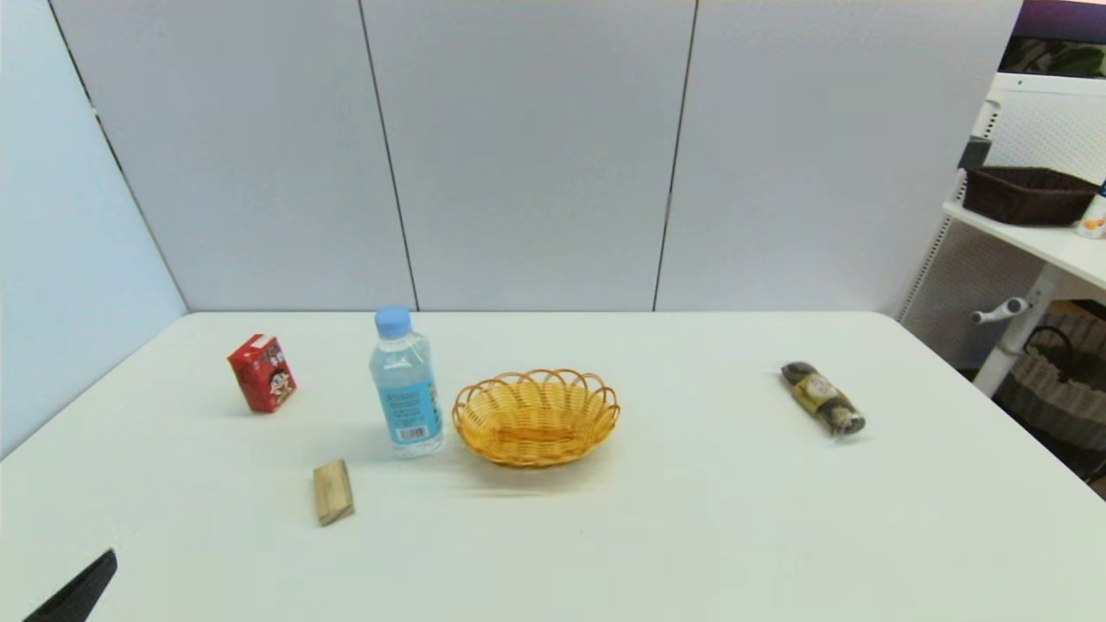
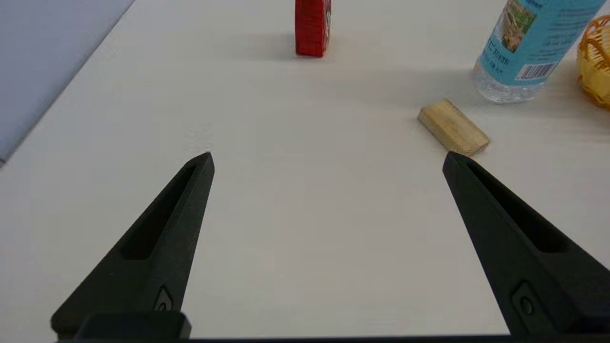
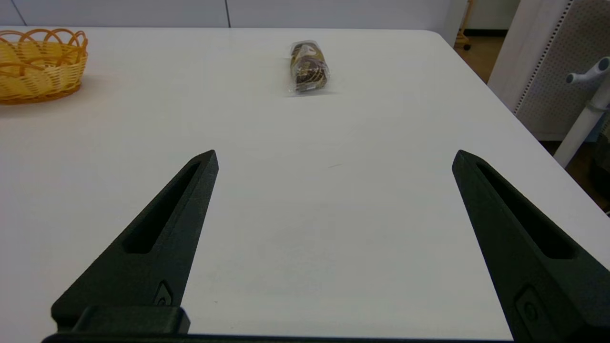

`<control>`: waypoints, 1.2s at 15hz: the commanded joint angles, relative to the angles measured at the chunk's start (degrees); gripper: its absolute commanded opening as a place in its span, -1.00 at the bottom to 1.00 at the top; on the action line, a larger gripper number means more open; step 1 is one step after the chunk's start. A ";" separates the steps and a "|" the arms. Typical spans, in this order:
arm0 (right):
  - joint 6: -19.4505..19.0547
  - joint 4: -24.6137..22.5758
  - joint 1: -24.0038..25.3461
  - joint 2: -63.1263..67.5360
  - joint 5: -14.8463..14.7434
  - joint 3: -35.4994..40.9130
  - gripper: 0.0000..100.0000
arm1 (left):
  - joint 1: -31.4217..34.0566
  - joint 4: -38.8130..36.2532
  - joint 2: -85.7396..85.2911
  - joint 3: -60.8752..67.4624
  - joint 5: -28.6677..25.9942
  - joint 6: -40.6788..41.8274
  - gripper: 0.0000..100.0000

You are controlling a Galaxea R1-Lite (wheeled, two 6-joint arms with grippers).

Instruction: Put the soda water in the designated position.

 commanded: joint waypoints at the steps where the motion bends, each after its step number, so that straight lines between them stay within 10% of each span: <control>1: -0.02 -0.04 0.02 0.07 0.06 0.02 1.00 | 0.09 1.57 -20.26 10.06 -0.70 -2.18 1.00; 18: -0.02 -0.04 0.02 0.07 0.06 0.02 1.00 | 0.53 6.67 -29.93 10.06 -4.39 -2.00 1.00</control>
